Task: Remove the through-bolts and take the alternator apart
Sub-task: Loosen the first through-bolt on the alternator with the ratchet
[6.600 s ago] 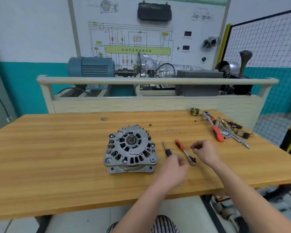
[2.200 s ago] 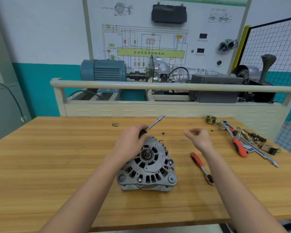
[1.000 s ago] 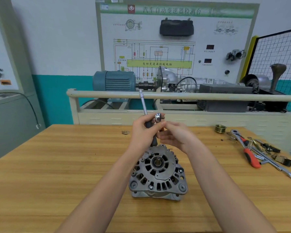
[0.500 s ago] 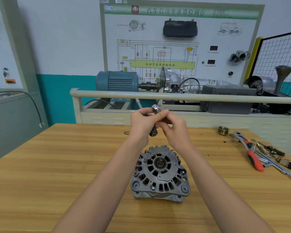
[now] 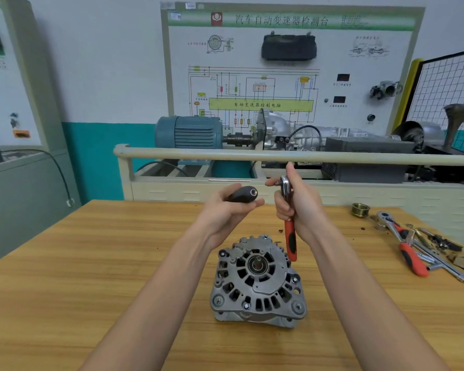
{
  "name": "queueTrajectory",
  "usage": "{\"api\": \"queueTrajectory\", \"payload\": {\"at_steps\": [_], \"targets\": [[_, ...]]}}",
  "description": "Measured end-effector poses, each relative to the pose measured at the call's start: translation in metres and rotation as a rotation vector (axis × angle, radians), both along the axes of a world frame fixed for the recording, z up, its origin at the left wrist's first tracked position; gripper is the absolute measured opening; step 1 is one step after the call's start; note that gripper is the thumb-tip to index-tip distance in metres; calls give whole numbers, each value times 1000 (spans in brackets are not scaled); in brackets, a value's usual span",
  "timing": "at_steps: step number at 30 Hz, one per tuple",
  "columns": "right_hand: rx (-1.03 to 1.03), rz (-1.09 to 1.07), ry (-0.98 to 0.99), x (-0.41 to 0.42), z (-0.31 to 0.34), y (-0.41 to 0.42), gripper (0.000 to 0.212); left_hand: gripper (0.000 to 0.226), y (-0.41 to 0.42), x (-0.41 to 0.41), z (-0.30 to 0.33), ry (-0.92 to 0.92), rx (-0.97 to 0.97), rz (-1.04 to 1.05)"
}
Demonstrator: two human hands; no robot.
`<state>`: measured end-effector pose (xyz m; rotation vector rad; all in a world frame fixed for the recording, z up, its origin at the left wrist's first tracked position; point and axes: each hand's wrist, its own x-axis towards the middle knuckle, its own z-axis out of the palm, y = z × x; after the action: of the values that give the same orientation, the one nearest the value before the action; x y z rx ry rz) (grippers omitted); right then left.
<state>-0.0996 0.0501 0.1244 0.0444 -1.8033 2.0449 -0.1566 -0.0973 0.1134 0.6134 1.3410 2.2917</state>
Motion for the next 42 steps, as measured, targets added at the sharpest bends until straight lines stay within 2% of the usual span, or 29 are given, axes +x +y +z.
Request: {"api": "queueTrajectory", "payload": {"at_steps": [3,5,10,12,15,18,22,26,28,32,35,42], "targets": [[-35,69,9,1,-2,0,45,43,4,4,-5,156,-157,103],[-83,111,16,1,-2,-1,40,29,7,5,-7,305,-372,220],[-126,152,33,4,-2,2,18,40,9,1,-8,788,-1019,484],[-121,155,26,5,-1,2,15,46,10,0,-7,948,-1178,567],[-112,140,17,6,0,2,12,51,10,0,-6,1079,-1273,670],[-113,144,29,8,1,2,15,51,10,-1,-5,1144,-1339,672],[-66,145,-19,10,6,4,15,51,10,-2,-6,1200,-1355,690],[-18,126,-63,10,6,3,14,54,9,1,-9,1185,-1476,780],[-13,120,-64,11,7,3,15,52,10,3,-10,1171,-1411,774],[56,106,-81,14,14,3,19,39,9,2,-9,1185,-1083,622],[126,73,-80,16,17,1,20,33,3,0,-8,1219,-972,571],[146,76,-88,16,26,1,24,32,1,-4,-12,1216,-691,510]]}}
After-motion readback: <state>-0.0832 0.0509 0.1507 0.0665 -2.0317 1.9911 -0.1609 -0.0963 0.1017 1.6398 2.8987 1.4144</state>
